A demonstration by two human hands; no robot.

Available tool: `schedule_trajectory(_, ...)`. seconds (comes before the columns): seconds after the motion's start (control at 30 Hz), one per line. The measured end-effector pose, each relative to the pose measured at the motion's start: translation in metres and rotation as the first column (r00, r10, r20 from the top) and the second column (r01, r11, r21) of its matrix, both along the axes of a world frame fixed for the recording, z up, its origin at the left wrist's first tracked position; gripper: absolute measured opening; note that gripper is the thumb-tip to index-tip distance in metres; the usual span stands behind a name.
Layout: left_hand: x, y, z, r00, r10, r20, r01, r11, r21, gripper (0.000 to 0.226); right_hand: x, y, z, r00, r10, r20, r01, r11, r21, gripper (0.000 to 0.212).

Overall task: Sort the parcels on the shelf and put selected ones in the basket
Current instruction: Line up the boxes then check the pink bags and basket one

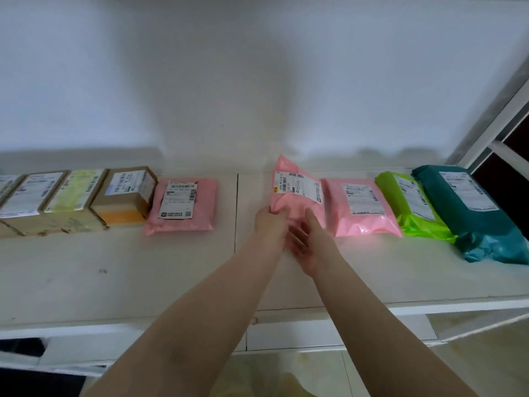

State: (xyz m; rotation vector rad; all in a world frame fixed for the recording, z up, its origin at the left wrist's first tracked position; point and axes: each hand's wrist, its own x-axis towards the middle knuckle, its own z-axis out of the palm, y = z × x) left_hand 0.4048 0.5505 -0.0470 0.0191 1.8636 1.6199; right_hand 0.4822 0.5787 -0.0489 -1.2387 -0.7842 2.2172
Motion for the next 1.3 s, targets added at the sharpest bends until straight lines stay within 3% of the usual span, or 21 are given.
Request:
schedule_trajectory(0.17, -0.035, -0.033, 0.007, 0.99, 0.136, -0.045, -0.131, 0.987, 0.097, 0.011, -0.009, -0.008, 0.004, 0.995, 0.031, 0.096, -0.03, 0.999, -0.014, 0.032)
schedule_trajectory(0.3, -0.06, -0.069, 0.031, 0.966, 0.164, -0.201, -0.145, 0.984, 0.102, 0.016, -0.007, -0.003, 0.031, 0.993, -0.051, 0.108, 0.024, 0.971, 0.238, 0.017)
schedule_trajectory(0.4, -0.07, -0.101, 0.052, 0.953, 0.083, -0.293, -0.043, 0.989, 0.139, 0.017, -0.005, 0.008, 0.052, 0.98, -0.023, 0.2, -0.088, 0.844, 0.529, 0.062)
schedule_trajectory(0.47, -0.072, -0.12, 0.065, 0.95, 0.016, -0.311, 0.037, 0.986, 0.165, 0.026, -0.002, 0.01, 0.064, 0.958, 0.067, 0.279, -0.233, 0.752, 0.617, 0.069)
schedule_trajectory(0.63, -0.063, -0.156, 0.084, 0.954, -0.035, -0.296, 0.102, 0.972, 0.212, 0.024, 0.015, -0.005, 0.083, 0.907, 0.379, 0.182, -0.402, 0.655, 0.64, 0.046)
schedule_trajectory(0.73, -0.055, -0.169, 0.088, 0.964, -0.044, -0.262, 0.106, 0.967, 0.231, 0.028, 0.026, -0.019, 0.079, 0.866, 0.472, 0.165, -0.457, 0.614, 0.643, 0.034)
schedule_trajectory(0.87, -0.047, -0.177, 0.091, 0.977, -0.045, -0.21, 0.095, 0.967, 0.236, 0.038, 0.036, -0.029, 0.079, 0.877, 0.47, 0.101, -0.428, 0.667, 0.61, 0.035)
schedule_trajectory(0.97, -0.042, -0.18, 0.092, 0.972, -0.091, -0.217, 0.14, 0.964, 0.226, 0.033, 0.04, -0.032, 0.078, 0.892, 0.446, 0.071, -0.399, 0.703, 0.589, 0.028)
schedule_trajectory(1.3, -0.026, -0.184, 0.089, 0.972, -0.088, -0.219, 0.15, 0.946, 0.286, 0.03, 0.051, -0.042, 0.074, 0.912, 0.403, 0.072, -0.363, 0.716, 0.597, 0.019)
